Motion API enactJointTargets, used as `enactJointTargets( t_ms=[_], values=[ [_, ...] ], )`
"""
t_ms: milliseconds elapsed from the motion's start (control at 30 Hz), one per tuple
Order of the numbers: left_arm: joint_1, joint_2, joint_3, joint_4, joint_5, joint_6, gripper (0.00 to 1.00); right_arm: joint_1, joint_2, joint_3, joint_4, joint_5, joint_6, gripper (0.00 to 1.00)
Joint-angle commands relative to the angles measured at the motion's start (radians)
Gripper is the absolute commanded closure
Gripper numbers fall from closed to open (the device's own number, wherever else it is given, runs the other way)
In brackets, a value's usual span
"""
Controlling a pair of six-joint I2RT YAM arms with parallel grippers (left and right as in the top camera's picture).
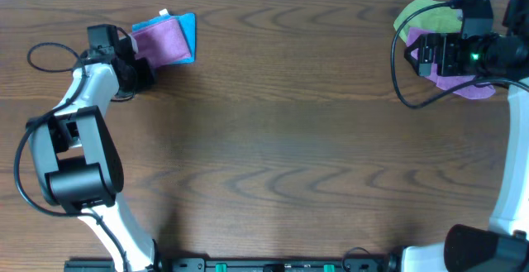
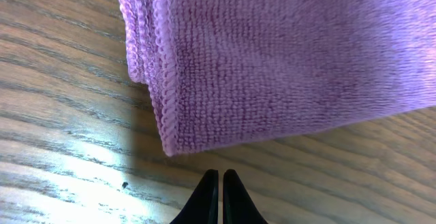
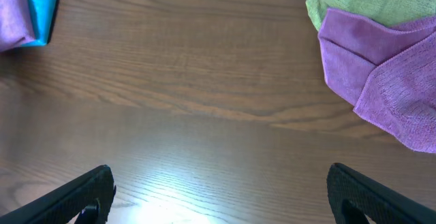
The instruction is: Fold the cloth
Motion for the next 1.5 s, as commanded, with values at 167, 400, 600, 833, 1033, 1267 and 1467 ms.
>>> enactJointTargets(
  t_ms=[167, 400, 600, 833, 1033, 1267, 1467],
  values=[
    [-0.005, 0.072, 0.016, 0.034, -0.018, -0.005, 0.94, 0.006, -0.019, -0.007, -0.001, -0.005, -0.01, 0.01],
    [-0.005, 0.077, 0.025, 0.116, -0.021, -0.005, 0.94, 0.006, -0.019, -0.007, -0.005, -0.005, -0.01, 0.01],
    [-0.004, 0.081, 0.025, 0.179, -0.026, -0.008, 0.94, 0.006, -0.019, -0.007, -0.013, -0.005, -0.01, 0.01],
    [-0.004, 0.085, 0.025, 0.224, -0.026, -0.009, 0.94, 0.006, -0.019, -0.007, -0.016, -0.005, -0.01, 0.01],
    [-0.004, 0.126, 0.039, 0.252, -0.024, -0.031, 0.94, 0.007, -0.019, -0.007, -0.019, -0.005, -0.01, 0.01],
    [-0.004, 0.149, 0.065, 0.257, -0.01, -0.035, 0.94, 0.008, -0.019, -0.007, -0.02, -0.012, -0.01, 0.01],
    [-0.004, 0.149, 0.12, 0.244, -0.01, -0.034, 0.94, 0.008, -0.019, -0.007, -0.027, -0.013, -0.01, 0.01]
  ],
)
